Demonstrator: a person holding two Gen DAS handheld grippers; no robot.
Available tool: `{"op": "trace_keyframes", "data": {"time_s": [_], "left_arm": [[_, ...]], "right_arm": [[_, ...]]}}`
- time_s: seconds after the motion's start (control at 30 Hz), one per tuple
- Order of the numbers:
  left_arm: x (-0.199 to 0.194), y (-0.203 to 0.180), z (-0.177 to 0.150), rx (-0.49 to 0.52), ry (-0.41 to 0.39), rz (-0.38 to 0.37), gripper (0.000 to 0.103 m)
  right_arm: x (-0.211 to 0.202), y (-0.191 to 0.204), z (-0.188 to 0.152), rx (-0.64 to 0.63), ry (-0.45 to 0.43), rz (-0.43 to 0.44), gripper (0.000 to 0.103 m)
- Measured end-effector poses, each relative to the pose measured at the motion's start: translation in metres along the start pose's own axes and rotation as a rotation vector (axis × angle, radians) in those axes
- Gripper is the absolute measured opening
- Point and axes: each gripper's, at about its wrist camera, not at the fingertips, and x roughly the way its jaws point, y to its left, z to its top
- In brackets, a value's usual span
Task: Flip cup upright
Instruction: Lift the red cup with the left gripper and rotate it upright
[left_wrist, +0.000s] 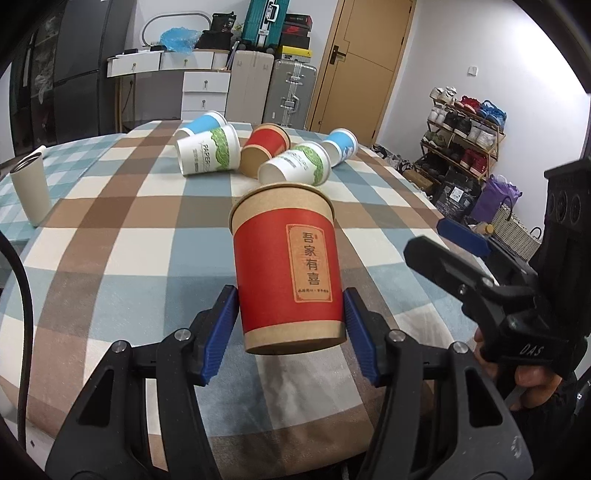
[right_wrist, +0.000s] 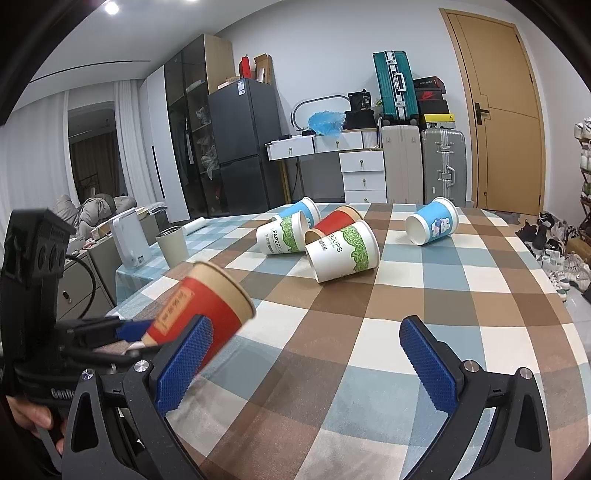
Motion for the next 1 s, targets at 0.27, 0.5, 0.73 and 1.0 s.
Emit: {"op": "trace_keyframes", "data": {"time_s": [0.27,0.5,0.73,1.0], "left_arm": [[0.017,-0.008,-0.009,0.003,0.027,0.007,0.055],[0.026,-0.004,-0.011,-0.007,0.033,0.015,0.056],[0.027,0.002,-0.009,-0.015,0.042,0.006,0.073],[0.018,0.012,0.001,0.003,-0.018,0.010,0.088]], "right_arm": [[0.000,-0.001,-0.002,0.008,0.012,0.001,0.103],[0.002,-0.003,-0.002,0.015,0.019,-0.002,0.103],[0.002,-0.003,-0.002,0.014,0.019,-0.002,0.103],[0.001,-0.005,-0.001,0.022,0.020,-0.004,0.103]]}}
